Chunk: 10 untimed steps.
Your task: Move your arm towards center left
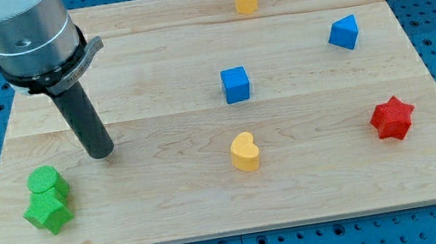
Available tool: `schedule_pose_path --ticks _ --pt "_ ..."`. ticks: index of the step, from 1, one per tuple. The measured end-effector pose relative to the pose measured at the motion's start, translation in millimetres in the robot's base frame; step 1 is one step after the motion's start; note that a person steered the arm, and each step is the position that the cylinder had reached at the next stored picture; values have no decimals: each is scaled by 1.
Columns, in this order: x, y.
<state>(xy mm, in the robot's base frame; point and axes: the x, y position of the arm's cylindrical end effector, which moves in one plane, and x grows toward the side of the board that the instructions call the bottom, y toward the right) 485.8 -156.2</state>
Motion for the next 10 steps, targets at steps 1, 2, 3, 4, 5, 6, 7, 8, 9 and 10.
schedule_pose_path --ticks 1,2,3,4,5,6,7,8,9,10 --pt "1 -44" --pt "-7 -88" --pt "-2 -136" --pt "9 -149" --pt "39 -136" --pt "35 -147" --pt "11 -141" --pt "1 -136" --pt "1 -135" --pt "-2 -129"
